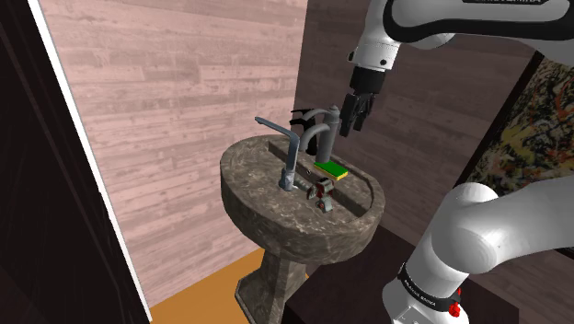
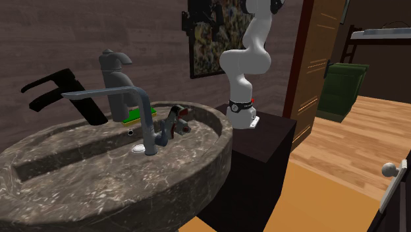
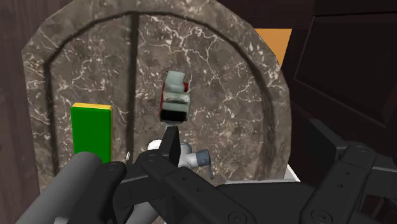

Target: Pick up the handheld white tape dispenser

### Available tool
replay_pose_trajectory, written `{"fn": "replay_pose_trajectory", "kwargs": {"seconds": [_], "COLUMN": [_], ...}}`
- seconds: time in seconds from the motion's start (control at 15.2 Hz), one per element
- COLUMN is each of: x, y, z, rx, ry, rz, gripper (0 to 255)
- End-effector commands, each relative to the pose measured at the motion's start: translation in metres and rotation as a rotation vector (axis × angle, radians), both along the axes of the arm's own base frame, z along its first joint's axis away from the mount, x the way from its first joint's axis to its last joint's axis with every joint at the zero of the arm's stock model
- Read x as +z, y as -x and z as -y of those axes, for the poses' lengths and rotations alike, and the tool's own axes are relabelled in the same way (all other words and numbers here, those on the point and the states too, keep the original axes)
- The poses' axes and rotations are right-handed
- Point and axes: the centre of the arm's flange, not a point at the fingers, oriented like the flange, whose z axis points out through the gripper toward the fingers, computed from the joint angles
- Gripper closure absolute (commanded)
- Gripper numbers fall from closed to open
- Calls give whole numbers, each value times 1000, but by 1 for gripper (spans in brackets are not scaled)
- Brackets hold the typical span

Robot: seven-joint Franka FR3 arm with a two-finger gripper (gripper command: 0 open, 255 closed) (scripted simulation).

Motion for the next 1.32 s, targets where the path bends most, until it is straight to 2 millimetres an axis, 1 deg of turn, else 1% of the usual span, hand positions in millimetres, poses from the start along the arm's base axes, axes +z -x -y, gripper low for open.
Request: {"fn": "replay_pose_trajectory", "kwargs": {"seconds": [0.0,0.53,1.06,1.12,1.25], "x": [0,-96,-193,-203,-213], "y": [0,-39,-74,-77,-77], "z": [0,16,40,42,42], "rx": [0,-31,-62,-65,-65], "ry": [0,57,115,120,120], "rz": [0,-38,-76,-79,-79], "gripper": [0,0,0,0,0]}}
